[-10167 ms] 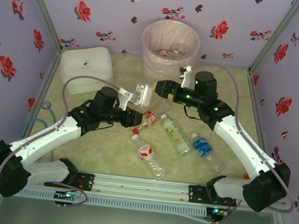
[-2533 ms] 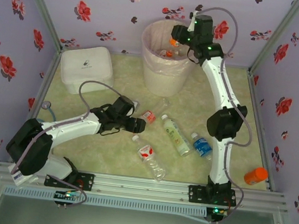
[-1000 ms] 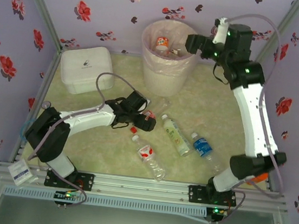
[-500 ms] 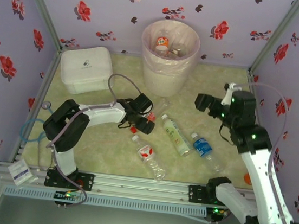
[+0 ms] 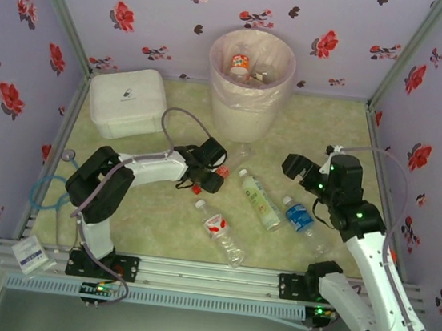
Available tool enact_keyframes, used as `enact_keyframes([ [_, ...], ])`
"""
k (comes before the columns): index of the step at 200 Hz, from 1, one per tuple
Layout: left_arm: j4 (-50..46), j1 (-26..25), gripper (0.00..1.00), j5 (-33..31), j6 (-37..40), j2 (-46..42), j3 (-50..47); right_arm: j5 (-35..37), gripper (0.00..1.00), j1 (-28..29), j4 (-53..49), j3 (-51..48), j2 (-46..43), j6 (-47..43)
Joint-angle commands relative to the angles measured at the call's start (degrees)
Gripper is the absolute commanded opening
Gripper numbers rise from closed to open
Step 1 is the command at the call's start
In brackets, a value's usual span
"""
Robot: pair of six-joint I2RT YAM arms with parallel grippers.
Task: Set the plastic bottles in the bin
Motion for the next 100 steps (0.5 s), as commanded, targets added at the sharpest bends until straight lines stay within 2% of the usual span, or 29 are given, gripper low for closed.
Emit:
enact_keyframes([
  [1,-0.5,0.0,0.42,-2.3,0.7,-4.3,-0.5,-4.2,0.99,-0.4,5.6,0.3,1.4,2.6],
  [21,-0.9,0.0,0.41,-2.1,1.0,-8.0,-1.3,-7.5,0.99,-0.3,9.5,-0.6,3.0,4.5],
  [29,-1.1,0.0,0.37,-1.8,1.0,-9.7,-1.8,-9.1,0.99,-0.2,11.9,-1.3,3.5,6.0],
  [63,-1.9,0.0,0.35,0.5,1.8,-17.6,-4.2,-13.7,0.94,2.3,29.2,-5.4,6.7,13.6],
  [76,-1.4,0.0,0.36,3.6,1.9,-20.3,-5.1,-14.1,0.94,4.4,31.7,-4.3,9.9,12.0],
  [100,-0.5,-0.1,0.36,10.4,1.9,-22.8,-5.3,-14.6,0.96,7.4,27.8,1.7,17.1,5.3],
])
